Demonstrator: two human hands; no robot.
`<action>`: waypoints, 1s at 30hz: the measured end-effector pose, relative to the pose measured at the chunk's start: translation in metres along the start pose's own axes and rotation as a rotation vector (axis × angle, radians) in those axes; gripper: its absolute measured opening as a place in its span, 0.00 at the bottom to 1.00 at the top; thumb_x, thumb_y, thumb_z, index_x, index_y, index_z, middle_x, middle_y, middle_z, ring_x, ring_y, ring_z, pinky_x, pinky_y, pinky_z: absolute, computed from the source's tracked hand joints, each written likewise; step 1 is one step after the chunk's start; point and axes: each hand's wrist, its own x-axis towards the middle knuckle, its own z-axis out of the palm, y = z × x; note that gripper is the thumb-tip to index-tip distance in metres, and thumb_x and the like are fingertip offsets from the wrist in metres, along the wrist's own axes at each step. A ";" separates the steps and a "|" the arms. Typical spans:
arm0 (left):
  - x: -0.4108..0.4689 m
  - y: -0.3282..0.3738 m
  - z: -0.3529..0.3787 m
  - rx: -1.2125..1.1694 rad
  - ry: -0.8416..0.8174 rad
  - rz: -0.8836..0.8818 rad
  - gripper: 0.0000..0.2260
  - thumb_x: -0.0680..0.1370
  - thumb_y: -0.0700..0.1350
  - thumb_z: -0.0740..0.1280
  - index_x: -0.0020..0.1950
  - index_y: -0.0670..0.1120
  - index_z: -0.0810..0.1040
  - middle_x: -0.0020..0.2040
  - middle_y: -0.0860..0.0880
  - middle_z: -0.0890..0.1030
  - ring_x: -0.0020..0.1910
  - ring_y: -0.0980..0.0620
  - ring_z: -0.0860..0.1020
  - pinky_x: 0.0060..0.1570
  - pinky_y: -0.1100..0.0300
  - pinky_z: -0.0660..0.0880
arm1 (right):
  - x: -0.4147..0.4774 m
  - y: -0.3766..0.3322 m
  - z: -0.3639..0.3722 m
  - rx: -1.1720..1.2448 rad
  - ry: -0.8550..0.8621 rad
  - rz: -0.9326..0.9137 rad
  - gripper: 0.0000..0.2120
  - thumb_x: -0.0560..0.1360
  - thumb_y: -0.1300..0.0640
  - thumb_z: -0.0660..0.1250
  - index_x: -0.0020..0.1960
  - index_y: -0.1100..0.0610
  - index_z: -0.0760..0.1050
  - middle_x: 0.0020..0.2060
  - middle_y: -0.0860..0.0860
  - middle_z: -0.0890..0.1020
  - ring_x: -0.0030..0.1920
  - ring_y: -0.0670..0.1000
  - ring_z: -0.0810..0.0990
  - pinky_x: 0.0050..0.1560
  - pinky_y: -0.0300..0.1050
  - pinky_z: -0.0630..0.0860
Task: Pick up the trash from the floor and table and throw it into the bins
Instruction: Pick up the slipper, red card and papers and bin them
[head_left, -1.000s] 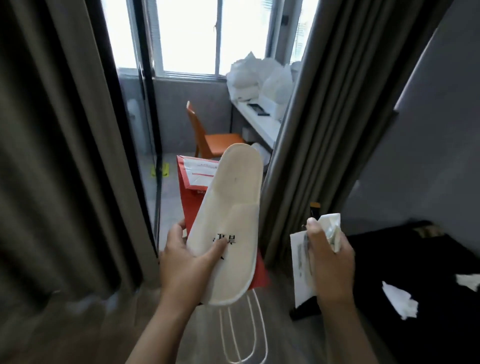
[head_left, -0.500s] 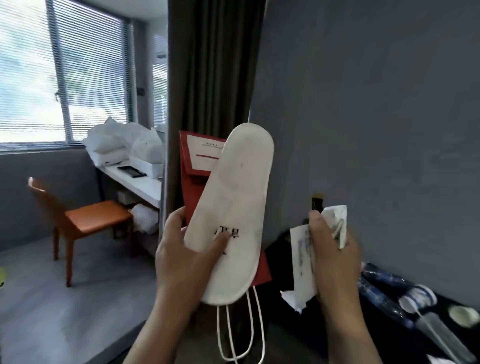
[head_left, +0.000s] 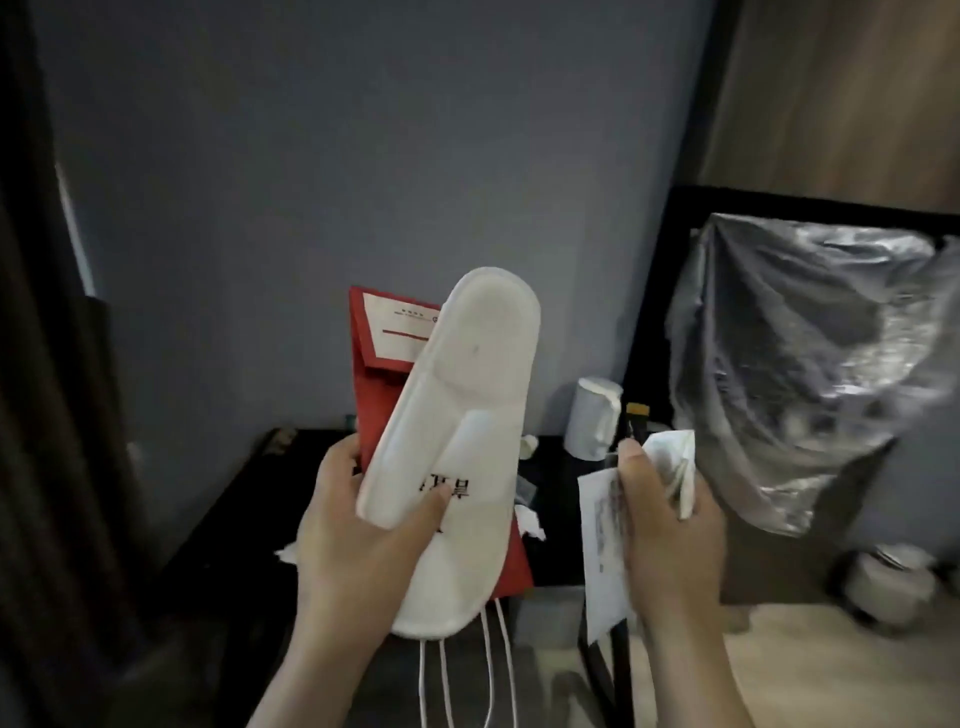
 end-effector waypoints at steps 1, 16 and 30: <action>-0.007 0.007 0.020 0.000 -0.044 0.014 0.23 0.67 0.47 0.78 0.57 0.58 0.71 0.46 0.57 0.79 0.41 0.70 0.76 0.29 0.75 0.71 | 0.008 -0.001 -0.021 -0.006 0.040 -0.008 0.19 0.68 0.43 0.72 0.32 0.54 0.67 0.26 0.47 0.71 0.26 0.43 0.67 0.26 0.32 0.66; -0.178 0.086 0.353 -0.176 -0.569 0.061 0.26 0.67 0.50 0.77 0.60 0.57 0.69 0.46 0.65 0.73 0.42 0.66 0.73 0.35 0.72 0.65 | 0.092 -0.015 -0.378 -0.203 0.493 -0.053 0.15 0.72 0.48 0.70 0.32 0.52 0.69 0.27 0.47 0.71 0.29 0.46 0.69 0.30 0.40 0.68; -0.197 0.076 0.616 -0.242 -0.835 0.078 0.25 0.66 0.49 0.78 0.56 0.59 0.70 0.46 0.65 0.75 0.44 0.66 0.73 0.39 0.66 0.70 | 0.232 0.053 -0.530 -0.366 0.780 -0.020 0.13 0.71 0.45 0.68 0.38 0.55 0.74 0.30 0.51 0.77 0.30 0.49 0.75 0.32 0.44 0.73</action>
